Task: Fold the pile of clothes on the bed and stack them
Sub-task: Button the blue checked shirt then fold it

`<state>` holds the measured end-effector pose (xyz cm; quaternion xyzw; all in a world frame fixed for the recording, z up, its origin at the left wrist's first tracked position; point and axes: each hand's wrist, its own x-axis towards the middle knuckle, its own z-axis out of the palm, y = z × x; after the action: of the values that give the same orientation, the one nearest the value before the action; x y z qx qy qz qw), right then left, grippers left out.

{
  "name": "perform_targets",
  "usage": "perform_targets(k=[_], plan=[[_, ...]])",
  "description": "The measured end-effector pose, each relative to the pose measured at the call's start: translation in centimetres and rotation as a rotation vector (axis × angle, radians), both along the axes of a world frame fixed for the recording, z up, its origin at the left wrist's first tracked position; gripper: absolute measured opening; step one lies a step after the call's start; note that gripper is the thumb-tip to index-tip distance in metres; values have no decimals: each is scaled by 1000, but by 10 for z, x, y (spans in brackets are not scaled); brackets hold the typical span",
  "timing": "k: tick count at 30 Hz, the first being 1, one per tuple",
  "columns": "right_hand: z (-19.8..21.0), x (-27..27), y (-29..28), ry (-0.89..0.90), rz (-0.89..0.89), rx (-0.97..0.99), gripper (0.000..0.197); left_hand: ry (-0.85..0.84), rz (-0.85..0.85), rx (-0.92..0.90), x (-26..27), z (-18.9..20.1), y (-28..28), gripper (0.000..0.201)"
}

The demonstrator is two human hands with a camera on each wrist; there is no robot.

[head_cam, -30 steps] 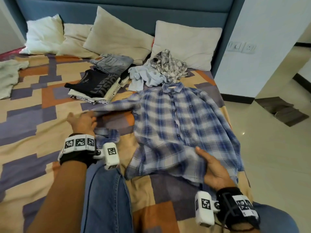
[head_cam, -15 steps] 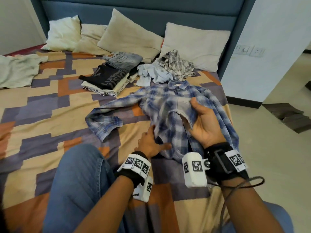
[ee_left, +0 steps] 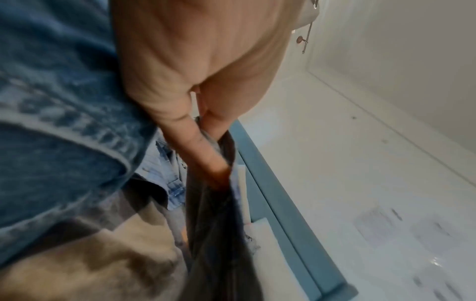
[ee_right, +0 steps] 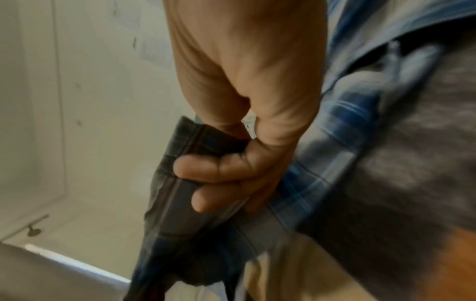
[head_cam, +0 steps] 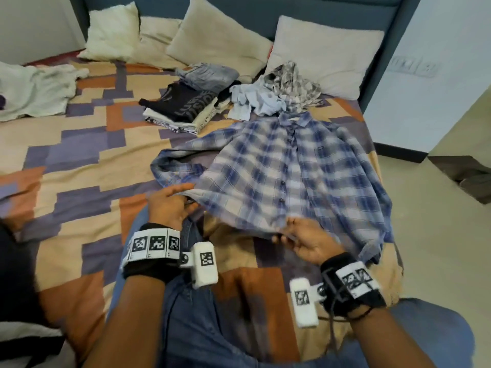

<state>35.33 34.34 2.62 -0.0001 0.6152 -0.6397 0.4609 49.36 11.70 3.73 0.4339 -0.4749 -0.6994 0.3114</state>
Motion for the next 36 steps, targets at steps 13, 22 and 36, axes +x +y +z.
perform_targets(k=[13,22,36], plan=[[-28,-13,59,371,-156,316,8,-204,-85,-447,-36,36,24,13],[-54,-25,77,873,132,1013,61,-470,-997,-311,-124,-83,130,104],[-3,0,56,846,119,177,14,-84,-779,327,-116,-72,120,84]])
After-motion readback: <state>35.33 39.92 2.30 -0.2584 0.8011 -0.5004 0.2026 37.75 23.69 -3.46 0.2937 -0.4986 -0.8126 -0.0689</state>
